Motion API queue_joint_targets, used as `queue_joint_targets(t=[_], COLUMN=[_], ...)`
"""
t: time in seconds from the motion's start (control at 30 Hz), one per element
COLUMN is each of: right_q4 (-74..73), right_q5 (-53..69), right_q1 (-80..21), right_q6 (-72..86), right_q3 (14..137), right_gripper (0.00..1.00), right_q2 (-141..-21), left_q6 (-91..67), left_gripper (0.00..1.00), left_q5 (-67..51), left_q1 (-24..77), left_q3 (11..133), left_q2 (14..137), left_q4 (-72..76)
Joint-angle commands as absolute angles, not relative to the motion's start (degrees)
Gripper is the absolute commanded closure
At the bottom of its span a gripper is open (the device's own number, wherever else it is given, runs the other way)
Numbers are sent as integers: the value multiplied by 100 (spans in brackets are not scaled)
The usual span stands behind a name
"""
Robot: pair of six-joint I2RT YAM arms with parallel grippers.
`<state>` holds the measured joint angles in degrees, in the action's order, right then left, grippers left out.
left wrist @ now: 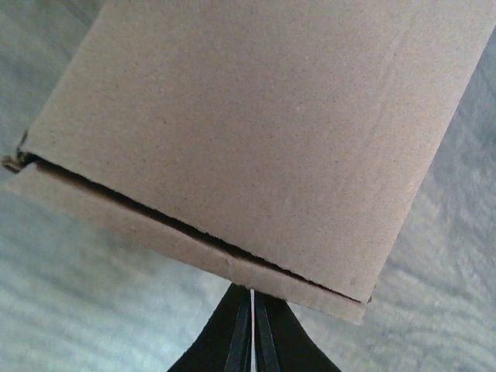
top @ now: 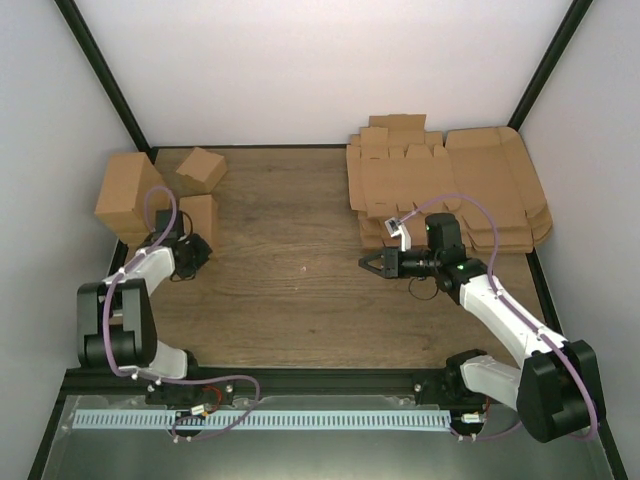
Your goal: Fold the paper box
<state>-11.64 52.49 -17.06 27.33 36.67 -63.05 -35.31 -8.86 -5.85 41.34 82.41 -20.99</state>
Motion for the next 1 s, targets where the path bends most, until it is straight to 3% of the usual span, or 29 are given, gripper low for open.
queue_joint_targets(t=[0.0,0.47,0.67,0.77,0.97], right_q4=[-1243,-1247,-1267,-1250,-1273], right_q5=[5316,5312,5295,5322,5302], right_q1=[-1671,-1672,-1671,-1670,-1675], right_q6=[2628,2620,2596,2599,2587], right_q3=[3811,3820,3813,3821,3889], right_gripper=[88,88,88,88,88], right_q2=[-6203,-6277,-6301,-6353,-6395], left_q6=[-3463,-3481,-3340,-3199,-2891], left_gripper=[96,96,96,96,96], left_q5=[-477,173,-140,-117,493], left_q1=[-584,-600,-243,186,865], left_q3=[4541,4821,4824,5224,6463], left_q2=[8638,8842,8100,8051,9115], left_q4=[-1732,-1873,-2332,-2728,-3178])
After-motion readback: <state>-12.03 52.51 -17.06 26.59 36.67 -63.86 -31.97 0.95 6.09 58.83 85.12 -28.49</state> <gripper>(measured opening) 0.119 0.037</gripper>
